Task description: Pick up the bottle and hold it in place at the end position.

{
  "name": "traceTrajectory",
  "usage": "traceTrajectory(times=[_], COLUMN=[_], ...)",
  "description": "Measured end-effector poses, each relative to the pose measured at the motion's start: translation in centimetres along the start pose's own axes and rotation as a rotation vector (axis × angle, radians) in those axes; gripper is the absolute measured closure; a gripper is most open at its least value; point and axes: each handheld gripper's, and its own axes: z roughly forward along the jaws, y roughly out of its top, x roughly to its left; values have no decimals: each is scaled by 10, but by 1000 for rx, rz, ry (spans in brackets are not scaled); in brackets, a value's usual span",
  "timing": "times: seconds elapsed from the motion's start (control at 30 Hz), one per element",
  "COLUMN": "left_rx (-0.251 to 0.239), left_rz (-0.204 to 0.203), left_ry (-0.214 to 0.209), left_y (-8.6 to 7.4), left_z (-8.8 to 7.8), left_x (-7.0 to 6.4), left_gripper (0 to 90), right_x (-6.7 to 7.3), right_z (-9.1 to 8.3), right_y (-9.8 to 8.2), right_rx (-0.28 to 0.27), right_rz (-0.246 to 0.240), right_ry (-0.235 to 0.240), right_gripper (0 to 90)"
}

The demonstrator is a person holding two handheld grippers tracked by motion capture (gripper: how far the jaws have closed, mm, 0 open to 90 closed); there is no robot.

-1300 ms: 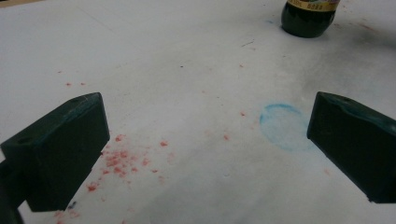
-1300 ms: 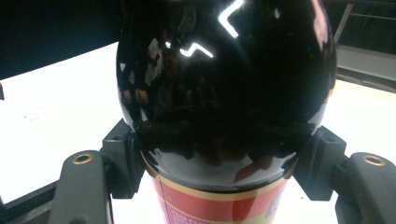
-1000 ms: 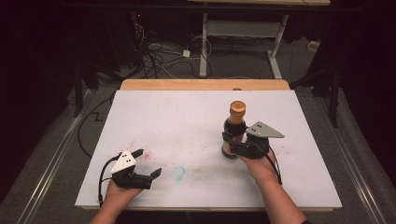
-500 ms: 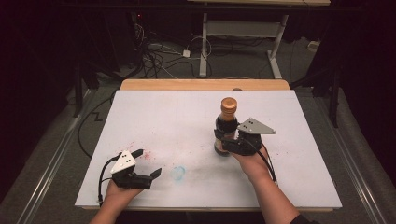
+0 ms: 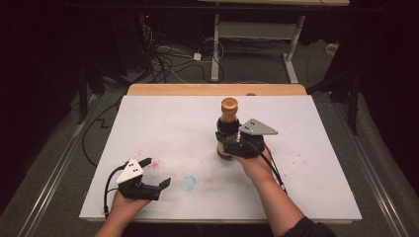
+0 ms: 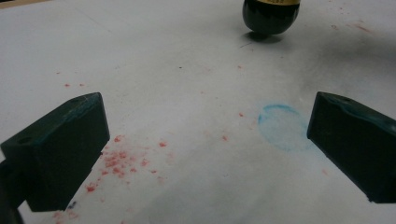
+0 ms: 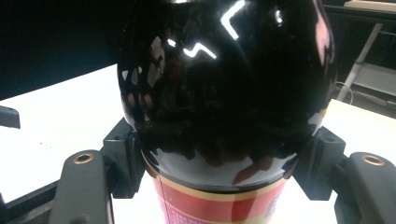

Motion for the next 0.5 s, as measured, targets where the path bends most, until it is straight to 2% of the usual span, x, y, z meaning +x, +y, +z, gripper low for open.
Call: traceTrajectory(times=[0.5], left_rx=[-2], left_rz=[-4], left_ry=[-4], left_y=[0], left_z=[0], left_x=[0], left_gripper=[0], right_x=[-4], right_z=[29], right_y=[5], right_rx=[5], right_rz=[10], right_ry=[3], right_gripper=[324])
